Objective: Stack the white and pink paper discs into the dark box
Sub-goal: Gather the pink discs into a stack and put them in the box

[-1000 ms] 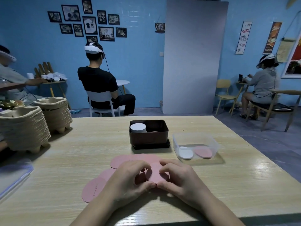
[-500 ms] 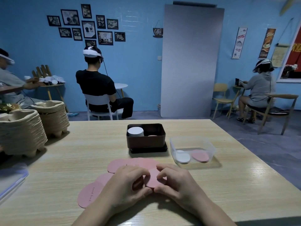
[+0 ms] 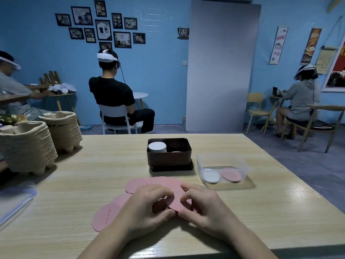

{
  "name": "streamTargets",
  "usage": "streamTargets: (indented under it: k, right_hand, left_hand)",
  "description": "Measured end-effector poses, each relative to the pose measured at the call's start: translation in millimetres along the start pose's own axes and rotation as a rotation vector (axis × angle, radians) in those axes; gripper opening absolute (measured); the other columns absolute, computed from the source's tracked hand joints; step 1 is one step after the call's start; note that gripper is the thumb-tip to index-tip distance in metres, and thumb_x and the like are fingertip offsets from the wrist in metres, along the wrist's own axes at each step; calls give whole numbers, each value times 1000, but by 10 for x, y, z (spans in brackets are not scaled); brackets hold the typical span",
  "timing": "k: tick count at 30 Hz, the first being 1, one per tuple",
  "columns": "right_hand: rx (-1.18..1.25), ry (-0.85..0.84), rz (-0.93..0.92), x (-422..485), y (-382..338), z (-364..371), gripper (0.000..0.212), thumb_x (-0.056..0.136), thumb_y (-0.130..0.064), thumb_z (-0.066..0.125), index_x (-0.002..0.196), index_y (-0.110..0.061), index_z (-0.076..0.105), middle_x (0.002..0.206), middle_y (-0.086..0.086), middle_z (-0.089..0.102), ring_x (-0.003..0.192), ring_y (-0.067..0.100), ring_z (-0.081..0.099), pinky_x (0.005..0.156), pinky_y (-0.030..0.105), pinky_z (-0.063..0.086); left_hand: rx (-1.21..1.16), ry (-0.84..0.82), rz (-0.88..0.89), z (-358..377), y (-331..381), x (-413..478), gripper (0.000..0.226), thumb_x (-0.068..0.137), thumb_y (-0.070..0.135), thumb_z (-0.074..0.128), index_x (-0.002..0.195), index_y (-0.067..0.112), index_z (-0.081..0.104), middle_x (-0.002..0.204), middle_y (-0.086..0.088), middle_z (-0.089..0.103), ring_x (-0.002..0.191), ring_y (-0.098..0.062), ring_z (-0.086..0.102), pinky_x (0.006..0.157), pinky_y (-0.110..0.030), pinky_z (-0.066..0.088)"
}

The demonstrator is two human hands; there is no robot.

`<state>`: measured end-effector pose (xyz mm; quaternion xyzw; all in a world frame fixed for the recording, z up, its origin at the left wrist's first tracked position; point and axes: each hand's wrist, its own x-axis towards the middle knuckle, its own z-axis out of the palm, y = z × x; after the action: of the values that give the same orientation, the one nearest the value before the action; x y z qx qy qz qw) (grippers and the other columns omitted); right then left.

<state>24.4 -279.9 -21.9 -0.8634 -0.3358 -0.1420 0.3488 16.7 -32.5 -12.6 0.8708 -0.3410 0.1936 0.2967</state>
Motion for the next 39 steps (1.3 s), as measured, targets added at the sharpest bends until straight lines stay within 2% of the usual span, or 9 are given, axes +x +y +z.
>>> streamTargets:
  k: [4,8,14,19,25,27,32,36,39]
  right_hand:
    - [-23,-10,-2,0,13,5,27,88,-56,70,96,-32,60,143,-8,58,139,-4,43,100,23,46]
    - [-38,-29,-6,1,2,-10,28,84,-57,73,98,-35,61,142,-15,54,136,-5,44,103,20,43]
    - [-3,-28,28,52,26,-58,29,81,-57,76,92,-32,65,134,-14,58,126,-3,52,93,19,47]
    - [46,10,62,86,98,-158,29,78,-49,81,93,-28,68,125,-14,61,117,5,60,86,26,56]
    - [71,57,100,39,167,-101,34,74,-55,81,93,-30,68,123,-20,61,112,8,62,81,28,56]
    - [49,59,104,28,170,-109,35,74,-57,80,93,-29,68,122,-23,59,114,5,60,85,26,54]
    - [13,63,145,-16,162,-124,36,75,-60,77,92,-30,67,122,-25,58,116,4,59,90,32,55]
    - [-20,65,138,-9,147,-118,37,74,-61,77,91,-30,66,122,-24,58,117,3,57,92,30,52]
    - [-39,55,129,-8,136,-119,37,75,-62,76,91,-30,66,121,-24,58,116,3,57,92,28,51]
  left_hand:
    - [9,14,-5,-8,27,-11,25,84,37,79,103,26,68,102,17,70,97,-3,65,85,-31,53]
    - [39,-7,-7,-6,40,-6,25,84,41,77,103,27,67,100,15,70,95,-7,66,84,-32,53]
    - [84,-40,-60,2,24,-4,34,84,53,72,110,36,58,93,21,62,88,1,56,80,-20,44]
    - [145,-103,-115,41,-31,4,57,79,71,64,125,40,52,113,24,61,107,0,54,97,-27,44]
    - [167,-161,-141,60,-45,33,70,78,73,61,139,40,49,132,26,56,126,2,43,108,-27,36]
    - [173,-161,-146,63,-44,28,70,78,73,60,139,40,50,132,27,57,126,3,43,109,-27,35]
    - [214,-144,-165,65,-14,4,65,80,73,58,134,40,52,125,25,59,120,2,46,106,-27,36]
    - [247,-81,-201,53,11,1,62,79,77,56,128,38,54,118,23,59,113,-1,47,99,-25,37]
    - [242,-115,-204,44,18,20,67,76,78,57,129,38,54,120,23,58,116,-1,47,101,-27,38]
